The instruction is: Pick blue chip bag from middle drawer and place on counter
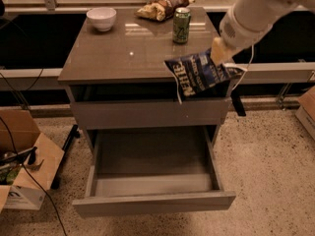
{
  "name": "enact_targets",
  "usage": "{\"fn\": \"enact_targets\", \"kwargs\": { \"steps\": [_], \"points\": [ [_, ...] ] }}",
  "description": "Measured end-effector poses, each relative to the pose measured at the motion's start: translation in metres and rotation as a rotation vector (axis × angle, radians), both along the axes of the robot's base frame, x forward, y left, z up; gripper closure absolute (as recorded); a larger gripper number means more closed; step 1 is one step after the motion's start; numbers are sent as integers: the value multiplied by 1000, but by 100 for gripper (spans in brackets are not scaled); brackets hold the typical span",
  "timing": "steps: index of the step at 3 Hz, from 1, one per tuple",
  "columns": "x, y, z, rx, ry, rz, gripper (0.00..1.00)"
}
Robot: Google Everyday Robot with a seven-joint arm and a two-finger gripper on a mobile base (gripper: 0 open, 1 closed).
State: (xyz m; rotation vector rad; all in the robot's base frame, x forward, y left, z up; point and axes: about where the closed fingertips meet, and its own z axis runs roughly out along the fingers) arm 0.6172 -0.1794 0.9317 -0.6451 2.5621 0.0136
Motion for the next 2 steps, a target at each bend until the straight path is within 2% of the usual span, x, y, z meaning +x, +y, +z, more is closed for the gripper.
{"fn": "enact_targets", "kwargs": {
  "steps": [1, 2],
  "points": [
    [8, -1, 38, 13, -61, -6, 100],
    [10, -1, 39, 9, -65, -10, 100]
  ]
}}
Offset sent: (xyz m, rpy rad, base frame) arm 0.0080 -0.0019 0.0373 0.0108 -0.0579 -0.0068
